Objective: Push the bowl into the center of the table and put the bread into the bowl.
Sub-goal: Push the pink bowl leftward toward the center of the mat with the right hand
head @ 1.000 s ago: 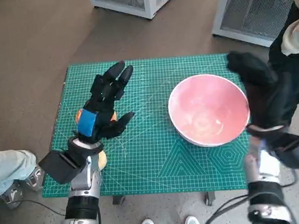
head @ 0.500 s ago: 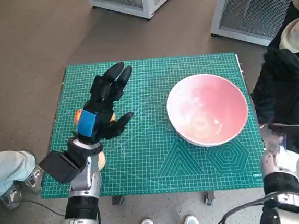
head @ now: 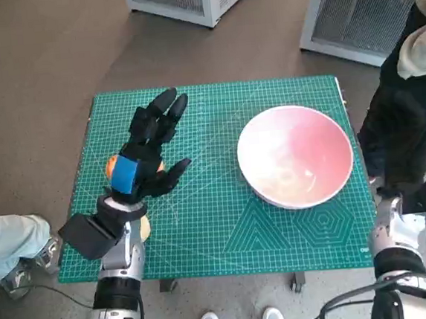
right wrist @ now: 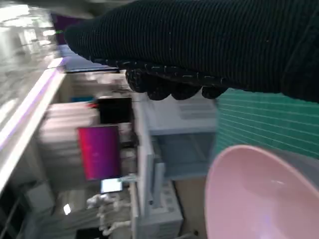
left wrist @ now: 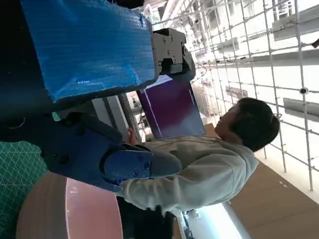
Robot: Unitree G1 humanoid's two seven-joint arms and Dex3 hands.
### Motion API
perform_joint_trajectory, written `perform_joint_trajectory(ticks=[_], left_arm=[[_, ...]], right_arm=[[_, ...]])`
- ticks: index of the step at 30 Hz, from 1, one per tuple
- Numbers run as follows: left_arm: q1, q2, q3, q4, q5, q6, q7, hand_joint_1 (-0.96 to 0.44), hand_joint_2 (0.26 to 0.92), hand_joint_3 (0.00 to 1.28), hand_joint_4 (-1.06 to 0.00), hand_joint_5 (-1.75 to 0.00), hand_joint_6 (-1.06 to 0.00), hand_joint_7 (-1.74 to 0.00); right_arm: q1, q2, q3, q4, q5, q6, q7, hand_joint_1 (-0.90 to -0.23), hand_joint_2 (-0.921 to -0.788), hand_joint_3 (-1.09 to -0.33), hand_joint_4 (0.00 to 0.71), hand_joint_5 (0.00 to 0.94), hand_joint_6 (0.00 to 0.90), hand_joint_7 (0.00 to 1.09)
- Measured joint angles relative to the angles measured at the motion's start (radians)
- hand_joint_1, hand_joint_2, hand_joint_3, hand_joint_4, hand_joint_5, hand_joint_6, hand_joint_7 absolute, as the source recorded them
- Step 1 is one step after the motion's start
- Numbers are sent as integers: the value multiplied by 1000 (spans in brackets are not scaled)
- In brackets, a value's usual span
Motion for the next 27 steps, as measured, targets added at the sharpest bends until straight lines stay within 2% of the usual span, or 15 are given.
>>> perform_joint_trajectory(ticks=[3, 8, 13, 27], left_arm=[[0, 3, 0, 0, 0, 0, 0, -607, 921, 343, -238, 0, -1, -580], [0, 7, 0, -1, 0, 0, 0, -609, 921, 344, -237, 0, -1, -579], [0, 12, 0, -3, 0, 0, 0, -611, 921, 344, -238, -1, -3, -579], [15, 33, 1, -52, -3, 9, 0, -621, 921, 336, -239, -1, -6, -568]], right_arm=[[-2, 16, -19, 6, 19, 39, 17, -684, -921, -850, 203, 1, 160, 336], [-10, 47, -41, 13, 28, 92, 39, -674, -921, -854, 213, 7, 192, 335], [-30, 75, -53, 18, 28, 123, 43, -664, -921, -856, 225, 11, 215, 335], [-81, 135, -52, 38, 16, 181, 40, -631, -921, -871, 228, 6, 221, 295]])
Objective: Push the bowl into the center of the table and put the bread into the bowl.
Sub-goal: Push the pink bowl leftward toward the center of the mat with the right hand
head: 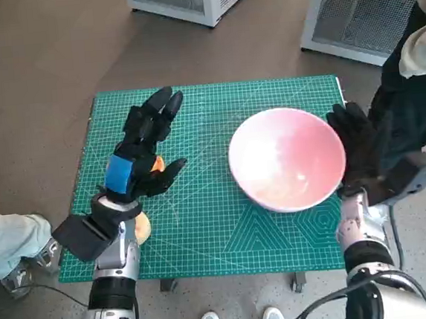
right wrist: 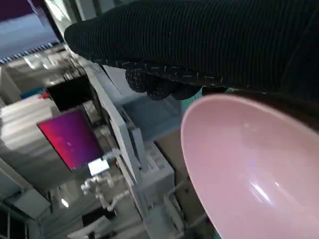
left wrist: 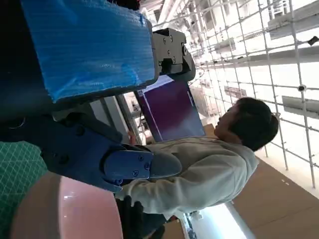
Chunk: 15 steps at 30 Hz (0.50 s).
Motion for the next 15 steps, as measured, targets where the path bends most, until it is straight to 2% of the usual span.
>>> perform_joint_trajectory(ticks=[9, 15], left_arm=[[31, 8, 6, -27, -3, 6, -1, -613, 921, 341, -231, 0, 0, -549], [50, 16, 10, -43, -3, 8, 0, -613, 921, 350, -230, 0, -1, -539]], right_arm=[[-39, 36, 6, 4, -3, 33, -19, -634, -921, -877, 237, 8, 229, 279], [-71, 56, 22, 5, -23, 45, -45, -633, -921, -880, 239, 7, 231, 268]])
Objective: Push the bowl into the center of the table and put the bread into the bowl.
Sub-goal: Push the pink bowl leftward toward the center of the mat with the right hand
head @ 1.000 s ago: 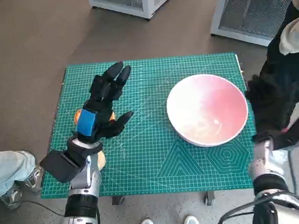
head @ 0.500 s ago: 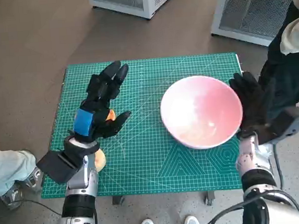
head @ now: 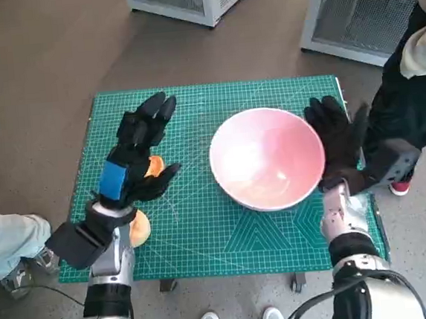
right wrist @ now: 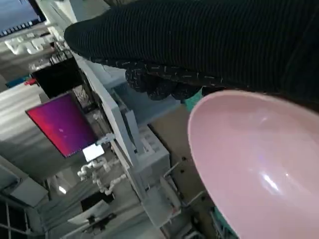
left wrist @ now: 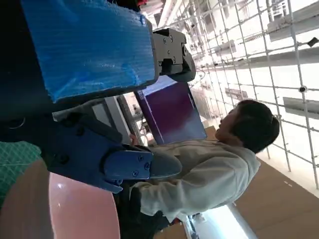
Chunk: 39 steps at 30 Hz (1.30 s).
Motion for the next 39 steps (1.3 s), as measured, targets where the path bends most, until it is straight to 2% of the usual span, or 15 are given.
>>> perform_joint_trajectory(ticks=[5, 19, 27, 34, 39], left_arm=[[16, 5, 4, -19, 0, 3, 5, -615, 921, 352, -231, 0, -12, -538], [47, 8, 7, -44, 5, 3, 46, -607, 921, 356, -229, 0, -18, -526], [52, 8, 4, -55, 16, 1, 75, -610, 921, 362, -225, 0, -18, -519], [56, 5, 0, -55, 31, -2, 87, -609, 921, 366, -221, 0, -18, -513], [57, 2, -1, -55, 34, -3, 93, -601, 921, 368, -219, 0, -18, -510]], right_arm=[[-22, 16, 3, 1, -14, 9, -7, -637, -921, -880, 238, 5, 229, 256], [-46, 51, 1, 11, -17, 50, -13, -611, -921, -909, 238, 3, 247, 234], [-58, 55, 10, 13, -26, 70, -26, -606, -921, -925, 240, 3, 256, 221], [-63, 50, 22, 13, -54, 72, -26, -604, -921, -927, 238, 1, 259, 212], [-63, 33, 40, 11, -75, 60, -27, -602, -921, -929, 234, 0, 261, 206]])
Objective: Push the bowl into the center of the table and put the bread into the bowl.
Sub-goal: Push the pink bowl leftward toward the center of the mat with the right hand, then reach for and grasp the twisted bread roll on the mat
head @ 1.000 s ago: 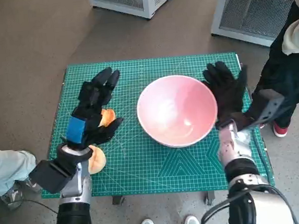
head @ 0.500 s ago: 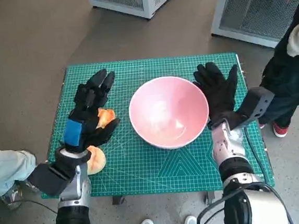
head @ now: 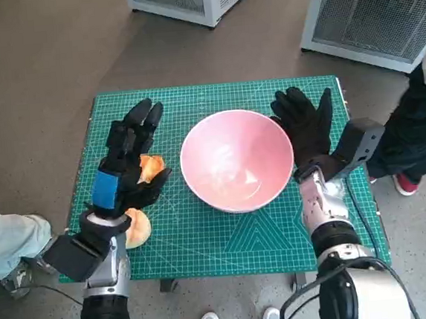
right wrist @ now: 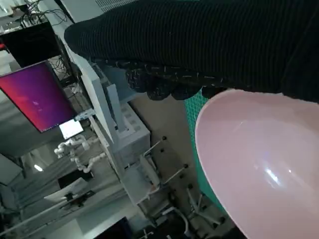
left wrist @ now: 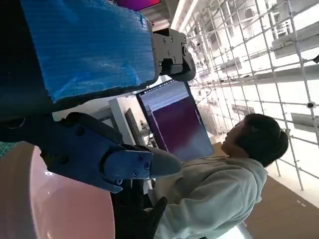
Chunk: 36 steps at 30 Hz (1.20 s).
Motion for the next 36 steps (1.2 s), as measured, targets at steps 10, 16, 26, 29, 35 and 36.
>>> perform_joint_trajectory(ticks=[10, 16, 26, 29, 35, 36], left_arm=[[-3, -5, -2, 2, 6, -1, 10, -610, 921, 378, -217, 0, -18, -504], [-19, -10, -7, 9, 8, 3, 12, -616, 921, 380, -216, 0, -13, -497], [-89, -12, -22, 15, 4, 38, -9, -636, 921, 382, -217, -1, -12, -492], [-115, -9, -22, 23, -5, 47, -26, -633, 921, 380, -217, 0, -19, -496], [-151, -6, -20, 26, -31, 62, -61, -641, 921, 370, -216, 0, -23, -504], [-156, -5, -20, 26, -35, 63, -67, -643, 921, 369, -216, 0, -23, -505]], right_arm=[[5, -66, 115, -42, -137, -204, -10, -660, -921, -901, 232, 4, 268, 200], [31, -87, 140, -109, -135, -369, 59, -716, -921, -857, 242, 7, 266, 202], [115, -56, 155, -333, -14, -512, 244, -722, -921, -824, 252, 9, 286, 234], [146, -46, 168, -415, 23, -511, 279, -731, -921, -799, 257, 9, 277, 247], [210, -36, 205, -577, 70, -474, 324, -745, -921, -771, 263, 5, 233, 303], [219, -36, 211, -601, 72, -467, 327, -746, -921, -769, 263, 5, 229, 308]])
